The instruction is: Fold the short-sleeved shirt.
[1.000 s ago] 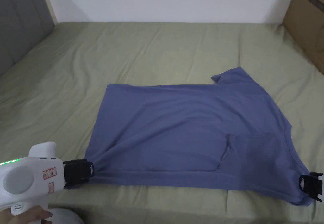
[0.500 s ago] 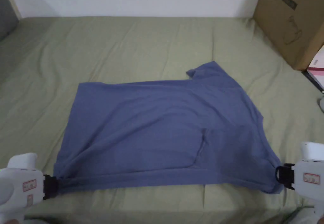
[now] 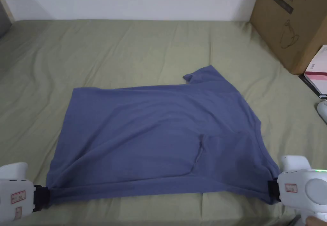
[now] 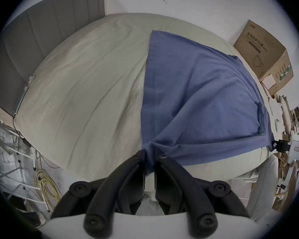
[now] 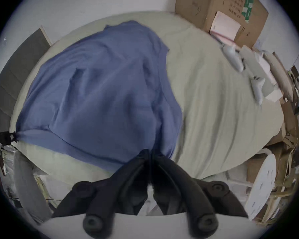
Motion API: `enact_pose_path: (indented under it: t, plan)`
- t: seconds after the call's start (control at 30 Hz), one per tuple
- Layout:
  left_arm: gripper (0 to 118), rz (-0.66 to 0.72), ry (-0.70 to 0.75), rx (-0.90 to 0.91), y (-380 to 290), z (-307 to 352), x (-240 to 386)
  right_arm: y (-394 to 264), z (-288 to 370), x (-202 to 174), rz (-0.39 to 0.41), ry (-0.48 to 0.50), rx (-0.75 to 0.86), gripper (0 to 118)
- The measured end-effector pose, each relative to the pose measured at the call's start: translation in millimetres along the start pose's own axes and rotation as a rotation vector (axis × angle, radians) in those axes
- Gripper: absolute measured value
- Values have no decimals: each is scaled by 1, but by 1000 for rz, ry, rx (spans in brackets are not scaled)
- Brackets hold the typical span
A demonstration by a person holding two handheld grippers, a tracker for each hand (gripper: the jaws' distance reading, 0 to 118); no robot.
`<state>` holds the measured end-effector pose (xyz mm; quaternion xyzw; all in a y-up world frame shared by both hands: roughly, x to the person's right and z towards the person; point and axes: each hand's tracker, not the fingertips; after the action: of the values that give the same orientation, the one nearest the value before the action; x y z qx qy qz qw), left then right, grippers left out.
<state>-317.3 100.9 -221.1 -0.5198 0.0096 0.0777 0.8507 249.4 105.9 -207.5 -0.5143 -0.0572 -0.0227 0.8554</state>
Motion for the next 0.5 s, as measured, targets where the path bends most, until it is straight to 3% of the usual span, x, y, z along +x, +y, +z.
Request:
enact_pose_path:
  t: [0.13,0.4,0.5]
  plan:
    - [9,-14,5,-3,7,5,4,9,22,3,22,-1,30,3]
    - [9,39,-37,51,64,20,6,73,29,12,-64,45,109,3]
    - [9,-12,-22,76,99,15,13,107,14,12,-87,59,114,3]
